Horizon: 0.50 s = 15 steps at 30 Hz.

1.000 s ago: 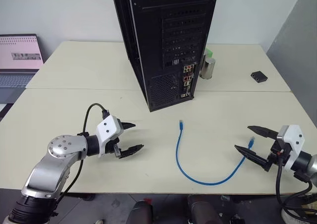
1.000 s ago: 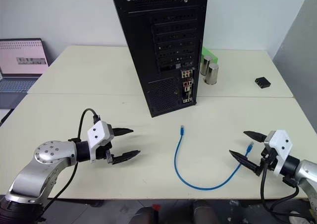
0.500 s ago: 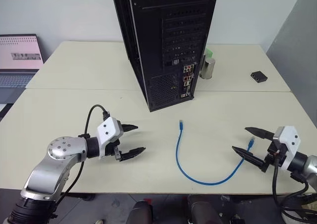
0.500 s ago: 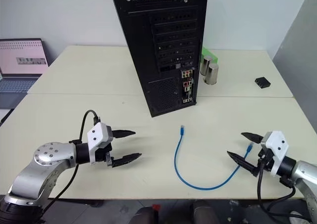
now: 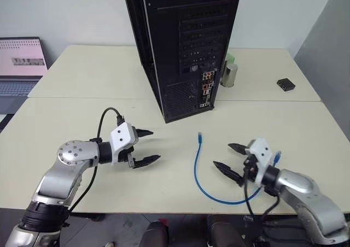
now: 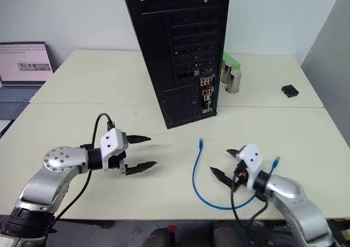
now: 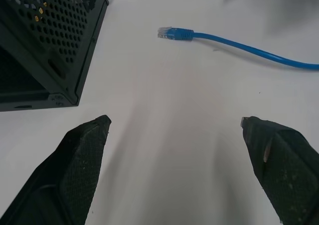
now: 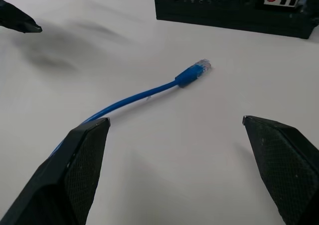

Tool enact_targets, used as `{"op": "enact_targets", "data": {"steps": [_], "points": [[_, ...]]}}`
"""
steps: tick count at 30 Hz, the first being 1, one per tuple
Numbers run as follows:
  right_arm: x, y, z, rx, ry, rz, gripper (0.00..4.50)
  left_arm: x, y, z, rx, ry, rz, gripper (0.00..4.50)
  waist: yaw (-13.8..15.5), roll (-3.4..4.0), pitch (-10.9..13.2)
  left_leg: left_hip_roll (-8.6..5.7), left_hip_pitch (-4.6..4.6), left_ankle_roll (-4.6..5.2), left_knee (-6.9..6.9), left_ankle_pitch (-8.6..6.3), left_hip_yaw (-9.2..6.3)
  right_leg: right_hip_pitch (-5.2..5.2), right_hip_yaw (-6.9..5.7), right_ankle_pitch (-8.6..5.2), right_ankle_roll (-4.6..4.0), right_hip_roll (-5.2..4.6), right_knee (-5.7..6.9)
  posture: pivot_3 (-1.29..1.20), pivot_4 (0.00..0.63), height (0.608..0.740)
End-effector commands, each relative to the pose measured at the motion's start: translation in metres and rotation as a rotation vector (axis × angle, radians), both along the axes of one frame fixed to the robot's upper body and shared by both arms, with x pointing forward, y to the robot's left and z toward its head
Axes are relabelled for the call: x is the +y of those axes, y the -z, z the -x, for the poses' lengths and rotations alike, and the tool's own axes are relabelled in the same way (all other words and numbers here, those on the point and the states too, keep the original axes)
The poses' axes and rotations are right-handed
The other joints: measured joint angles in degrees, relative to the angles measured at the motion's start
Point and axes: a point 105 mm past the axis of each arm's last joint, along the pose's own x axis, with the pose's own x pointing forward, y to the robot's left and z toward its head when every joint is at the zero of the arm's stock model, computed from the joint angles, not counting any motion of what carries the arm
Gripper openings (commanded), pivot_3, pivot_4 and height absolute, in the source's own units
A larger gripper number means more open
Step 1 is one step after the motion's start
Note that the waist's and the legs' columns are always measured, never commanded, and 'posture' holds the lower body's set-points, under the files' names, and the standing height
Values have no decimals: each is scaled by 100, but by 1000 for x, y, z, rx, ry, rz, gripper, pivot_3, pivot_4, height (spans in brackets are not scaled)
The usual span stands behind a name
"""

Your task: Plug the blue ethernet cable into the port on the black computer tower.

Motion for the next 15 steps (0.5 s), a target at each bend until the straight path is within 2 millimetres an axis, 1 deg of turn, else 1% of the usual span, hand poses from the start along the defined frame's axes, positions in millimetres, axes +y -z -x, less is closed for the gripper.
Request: {"op": "enact_targets", "data": {"steps": [1,2,4,7,10,14,15], "points": [[18,-1,-6,3,2,-13,4500,-3,-8,-1,-39,35,-5,4492,0,0,0,0,0,0,0,0,-1,1,-2,0,-1,0,0,0,150,740],[28,-1,-9,19,3,-45,4500,-4,-7,-1,-40,40,-6,4492,0,0,0,0,-1,0,0,0,-1,-1,-1,2,-4,0,0,0,150,740],[38,1,-14,46,12,-64,4500,-6,-7,-1,-42,51,-8,4492,-3,-1,0,2,0,0,0,0,-1,-1,-3,10,-16,1,1,0,150,740],[43,7,-19,83,32,-55,4500,-9,-6,0,-45,68,-7,4492,-4,-1,0,3,1,0,0,0,-3,-3,-4,10,-18,2,5,0,150,740],[53,9,-20,113,22,-63,4500,-10,-5,1,-46,77,-9,4492,-1,-2,-1,0,-3,0,0,0,-3,-3,-4,11,-18,0,2,0,150,740],[54,18,-26,138,64,-6,4500,-11,-5,2,-44,86,-3,4492,-9,-2,-1,3,-1,0,0,0,-4,-3,-6,11,-19,0,4,0,150,740],[54,19,-28,136,74,9,4328,-12,-5,2,-44,89,-1,4499,-10,-2,-1,2,0,0,0,0,-5,-3,-5,11,-18,1,4,0,150,740]]}}
